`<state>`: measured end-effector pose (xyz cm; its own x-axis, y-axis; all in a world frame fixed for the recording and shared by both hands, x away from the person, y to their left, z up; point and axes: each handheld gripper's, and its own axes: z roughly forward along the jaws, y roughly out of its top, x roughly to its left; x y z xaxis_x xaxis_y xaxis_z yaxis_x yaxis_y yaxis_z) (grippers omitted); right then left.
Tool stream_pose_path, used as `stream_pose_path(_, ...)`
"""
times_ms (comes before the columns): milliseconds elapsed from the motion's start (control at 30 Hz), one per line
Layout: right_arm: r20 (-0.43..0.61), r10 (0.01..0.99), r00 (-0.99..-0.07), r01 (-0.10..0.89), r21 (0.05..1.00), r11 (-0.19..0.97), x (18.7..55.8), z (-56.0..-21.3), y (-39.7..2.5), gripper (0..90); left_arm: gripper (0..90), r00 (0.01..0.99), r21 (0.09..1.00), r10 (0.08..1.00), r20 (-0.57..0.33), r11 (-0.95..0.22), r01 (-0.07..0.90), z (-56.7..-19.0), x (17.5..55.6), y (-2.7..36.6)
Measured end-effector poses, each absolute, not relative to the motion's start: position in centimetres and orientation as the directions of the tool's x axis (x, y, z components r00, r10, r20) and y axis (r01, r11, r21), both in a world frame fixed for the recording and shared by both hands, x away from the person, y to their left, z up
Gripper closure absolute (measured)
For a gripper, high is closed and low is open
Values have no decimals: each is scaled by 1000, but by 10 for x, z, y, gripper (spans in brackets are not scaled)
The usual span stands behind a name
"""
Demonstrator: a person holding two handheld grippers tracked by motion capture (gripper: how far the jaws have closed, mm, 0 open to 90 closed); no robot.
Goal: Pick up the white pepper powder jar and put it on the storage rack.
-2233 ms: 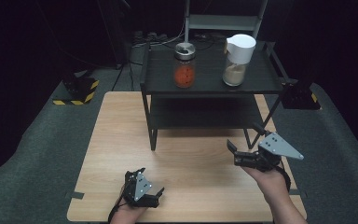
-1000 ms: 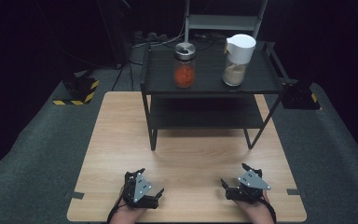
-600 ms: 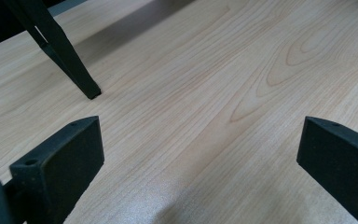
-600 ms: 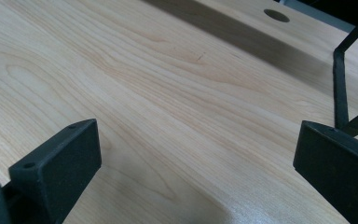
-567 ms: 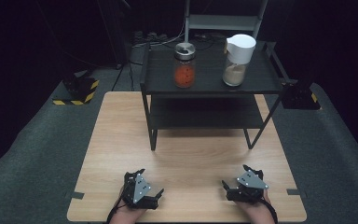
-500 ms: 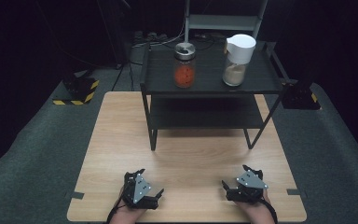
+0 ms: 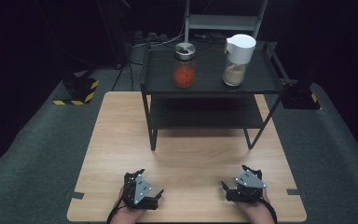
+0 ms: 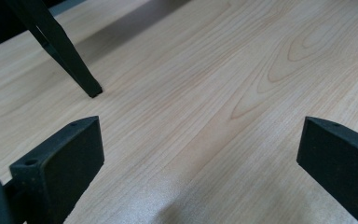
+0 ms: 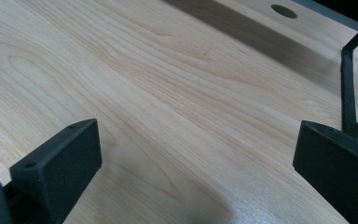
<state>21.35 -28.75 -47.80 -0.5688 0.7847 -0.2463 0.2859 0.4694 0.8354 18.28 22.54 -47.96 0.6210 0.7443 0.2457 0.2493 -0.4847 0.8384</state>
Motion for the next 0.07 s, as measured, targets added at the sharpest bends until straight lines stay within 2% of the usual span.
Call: stream_pose_path(67,-255,780,-572,274,837,475,212,-479,-288,3,9,622,842,747,232,-475,257,-479,184,227)
